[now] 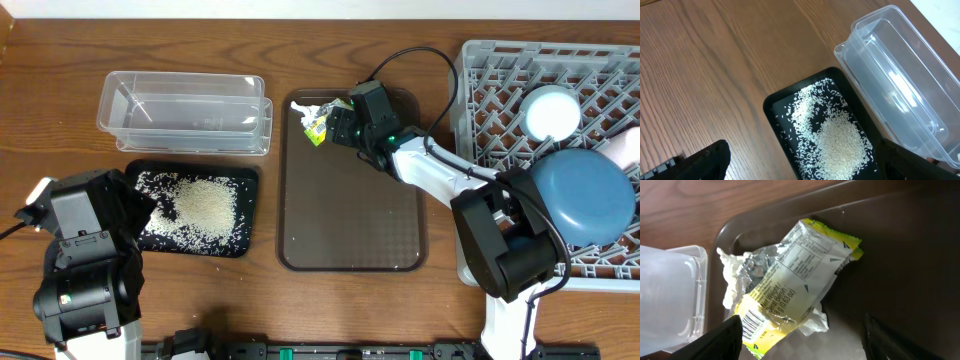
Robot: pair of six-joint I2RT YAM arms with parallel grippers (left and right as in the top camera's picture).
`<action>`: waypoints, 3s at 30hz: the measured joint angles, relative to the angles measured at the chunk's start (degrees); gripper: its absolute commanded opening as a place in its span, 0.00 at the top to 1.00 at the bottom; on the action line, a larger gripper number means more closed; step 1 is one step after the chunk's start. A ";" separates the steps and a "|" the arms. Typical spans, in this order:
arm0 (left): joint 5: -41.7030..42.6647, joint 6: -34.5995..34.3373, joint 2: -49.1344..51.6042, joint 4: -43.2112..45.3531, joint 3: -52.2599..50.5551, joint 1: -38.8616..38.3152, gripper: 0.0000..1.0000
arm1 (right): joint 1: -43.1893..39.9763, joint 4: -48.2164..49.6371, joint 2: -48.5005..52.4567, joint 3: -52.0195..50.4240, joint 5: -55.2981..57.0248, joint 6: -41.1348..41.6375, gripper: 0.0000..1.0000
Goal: Sort waste into correct bins and load items into the dishwasher rack
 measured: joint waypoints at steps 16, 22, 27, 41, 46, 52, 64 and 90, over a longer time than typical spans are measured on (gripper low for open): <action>0.00 0.00 0.00 -0.02 0.00 0.00 0.06 | 0.02 3.13 2.56 0.04 0.22 4.79 0.47; -0.02 0.00 0.00 -0.02 0.00 0.00 0.06 | 0.02 3.65 2.56 0.04 0.48 4.81 0.50; 0.00 0.00 0.00 0.00 0.00 0.00 0.06 | 0.02 3.80 2.58 0.04 0.70 4.83 0.52; 0.00 0.00 0.00 0.00 0.00 0.00 0.06 | 0.02 4.09 3.74 0.07 1.07 4.81 0.55; 0.00 0.00 0.00 0.00 0.00 0.00 0.06 | 0.02 3.93 4.07 0.07 -0.07 4.57 0.55; 0.00 0.00 0.00 -0.02 0.00 0.00 0.06 | -0.42 2.29 2.45 0.07 -2.58 2.27 0.39; 0.00 0.00 0.00 -0.02 0.00 0.00 0.06 | -8.68 -11.17 -23.89 0.66 -4.63 -2.34 0.01; 0.00 0.00 0.02 -0.02 0.00 0.00 0.06 | -40.11 -53.18 -31.91 0.70 13.55 -8.72 0.01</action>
